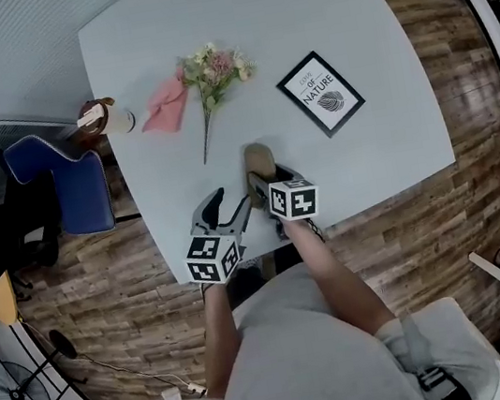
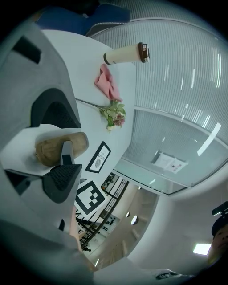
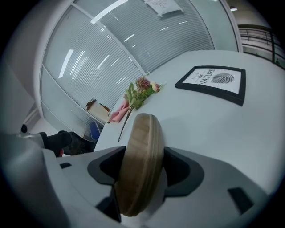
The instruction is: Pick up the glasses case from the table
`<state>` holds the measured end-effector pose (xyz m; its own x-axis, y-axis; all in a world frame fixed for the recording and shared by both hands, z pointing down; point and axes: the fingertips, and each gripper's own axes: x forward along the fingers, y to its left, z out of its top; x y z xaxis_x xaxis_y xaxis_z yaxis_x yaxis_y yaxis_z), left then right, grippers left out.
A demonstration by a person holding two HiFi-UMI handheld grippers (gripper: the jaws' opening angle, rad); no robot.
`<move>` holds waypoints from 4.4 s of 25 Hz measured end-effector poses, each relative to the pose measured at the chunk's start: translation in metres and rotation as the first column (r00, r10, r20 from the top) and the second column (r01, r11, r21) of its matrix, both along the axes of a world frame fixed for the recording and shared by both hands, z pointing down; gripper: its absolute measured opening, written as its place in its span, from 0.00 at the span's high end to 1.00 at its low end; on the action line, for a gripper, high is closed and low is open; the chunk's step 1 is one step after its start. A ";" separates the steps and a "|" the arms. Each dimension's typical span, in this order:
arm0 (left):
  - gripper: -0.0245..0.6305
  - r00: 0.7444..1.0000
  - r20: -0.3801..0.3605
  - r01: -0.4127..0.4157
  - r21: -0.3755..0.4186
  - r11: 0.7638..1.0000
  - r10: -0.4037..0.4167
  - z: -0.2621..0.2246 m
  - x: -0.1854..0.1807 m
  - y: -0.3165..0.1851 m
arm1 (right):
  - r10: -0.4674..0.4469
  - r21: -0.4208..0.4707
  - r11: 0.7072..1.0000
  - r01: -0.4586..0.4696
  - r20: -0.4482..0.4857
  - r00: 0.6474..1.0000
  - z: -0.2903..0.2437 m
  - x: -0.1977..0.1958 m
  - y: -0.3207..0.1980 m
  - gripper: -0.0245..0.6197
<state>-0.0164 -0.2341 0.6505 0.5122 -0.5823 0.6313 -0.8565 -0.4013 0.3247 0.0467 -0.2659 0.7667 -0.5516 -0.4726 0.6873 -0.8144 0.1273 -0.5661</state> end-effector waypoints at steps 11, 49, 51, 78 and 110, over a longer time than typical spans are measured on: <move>0.58 0.998 -0.019 0.060 0.013 0.998 -0.060 -0.004 -0.027 0.020 | 0.008 0.042 0.999 -0.005 -0.069 0.998 -0.004 -0.002 -0.001 0.56; 0.58 0.998 -0.046 -0.017 0.259 0.966 0.030 -0.105 -0.074 0.016 | -0.026 0.391 0.913 0.116 -0.226 0.974 -0.158 -0.006 0.006 0.59; 0.58 0.999 -0.043 -0.015 0.276 0.961 0.028 -0.112 -0.075 0.010 | -0.018 0.422 0.900 0.111 -0.219 0.975 -0.172 -0.005 -0.001 0.59; 0.58 1.000 -0.002 0.019 0.490 0.871 -0.021 -0.205 -0.070 -0.043 | 0.063 0.714 0.695 0.087 -0.180 0.982 -0.296 0.002 -0.039 0.59; 0.95 0.989 -0.049 0.148 0.464 0.873 -0.142 -0.196 -0.109 -0.029 | -0.061 0.691 0.704 0.163 -0.169 0.984 -0.295 -0.038 -0.037 0.59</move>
